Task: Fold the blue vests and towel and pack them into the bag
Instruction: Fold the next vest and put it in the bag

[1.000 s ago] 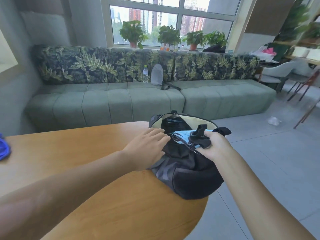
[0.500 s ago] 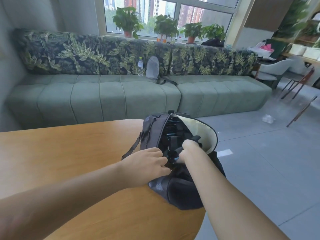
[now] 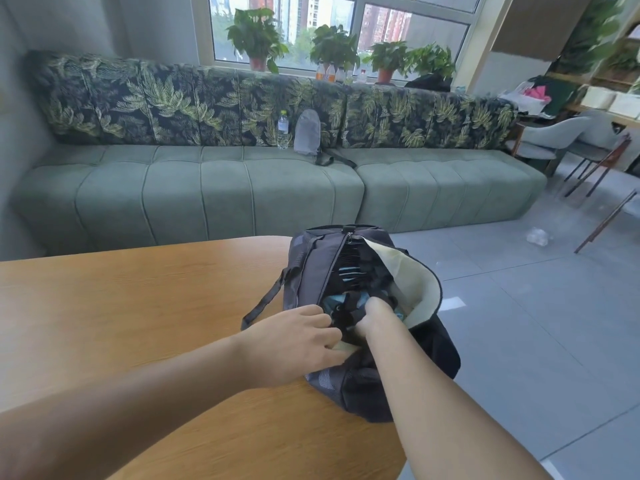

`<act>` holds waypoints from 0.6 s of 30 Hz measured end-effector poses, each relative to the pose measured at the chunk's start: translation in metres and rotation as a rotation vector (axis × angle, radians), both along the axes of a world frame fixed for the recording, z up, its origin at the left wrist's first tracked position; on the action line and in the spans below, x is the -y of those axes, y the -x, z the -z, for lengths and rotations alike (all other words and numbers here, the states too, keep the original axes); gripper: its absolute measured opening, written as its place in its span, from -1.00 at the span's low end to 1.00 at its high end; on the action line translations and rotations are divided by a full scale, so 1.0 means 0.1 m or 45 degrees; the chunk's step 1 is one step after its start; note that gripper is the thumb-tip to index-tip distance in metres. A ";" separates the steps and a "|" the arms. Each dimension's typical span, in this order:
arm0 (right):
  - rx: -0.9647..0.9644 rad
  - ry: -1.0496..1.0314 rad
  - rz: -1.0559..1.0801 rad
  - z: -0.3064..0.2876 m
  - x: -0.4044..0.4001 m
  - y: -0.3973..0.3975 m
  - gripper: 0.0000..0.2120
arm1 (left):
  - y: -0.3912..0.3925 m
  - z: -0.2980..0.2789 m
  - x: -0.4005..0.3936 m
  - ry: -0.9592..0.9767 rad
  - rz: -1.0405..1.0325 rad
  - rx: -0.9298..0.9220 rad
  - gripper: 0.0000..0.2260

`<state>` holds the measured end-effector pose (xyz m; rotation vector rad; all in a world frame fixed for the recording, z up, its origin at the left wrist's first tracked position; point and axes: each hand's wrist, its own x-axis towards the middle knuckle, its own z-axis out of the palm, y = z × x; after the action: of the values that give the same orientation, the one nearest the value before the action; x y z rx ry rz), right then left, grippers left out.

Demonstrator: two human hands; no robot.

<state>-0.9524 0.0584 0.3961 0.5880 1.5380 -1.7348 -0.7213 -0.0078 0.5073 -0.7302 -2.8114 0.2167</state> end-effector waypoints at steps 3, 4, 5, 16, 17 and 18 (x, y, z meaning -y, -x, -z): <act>-0.085 -0.066 -0.010 0.12 0.02 0.09 -0.61 | -0.02 -0.04 0.01 0.012 -0.032 -0.007 -0.77; -0.091 -0.007 -0.023 0.23 0.04 0.17 -0.61 | -0.02 -0.04 0.01 0.027 -0.038 -0.004 -0.76; -0.103 -0.065 -0.068 0.18 0.02 0.12 -0.61 | -0.02 -0.04 0.01 0.041 -0.047 0.006 -0.77; -0.337 -0.186 -0.249 -0.78 -0.49 -0.28 -0.60 | 0.44 -0.63 -0.27 0.033 -0.870 0.379 -0.85; -0.485 -0.258 -0.264 -0.93 -0.54 -0.36 -0.64 | 0.56 -0.70 -0.27 0.005 -0.958 0.424 -0.83; -0.676 -0.376 -0.301 -1.01 -0.55 -0.39 -0.70 | 0.68 -0.75 -0.28 -0.001 -1.013 0.488 -0.81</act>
<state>-0.9135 0.1135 0.4974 0.0668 2.1580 -1.5623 -0.7895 0.0204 0.5827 0.4385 -3.3118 0.2169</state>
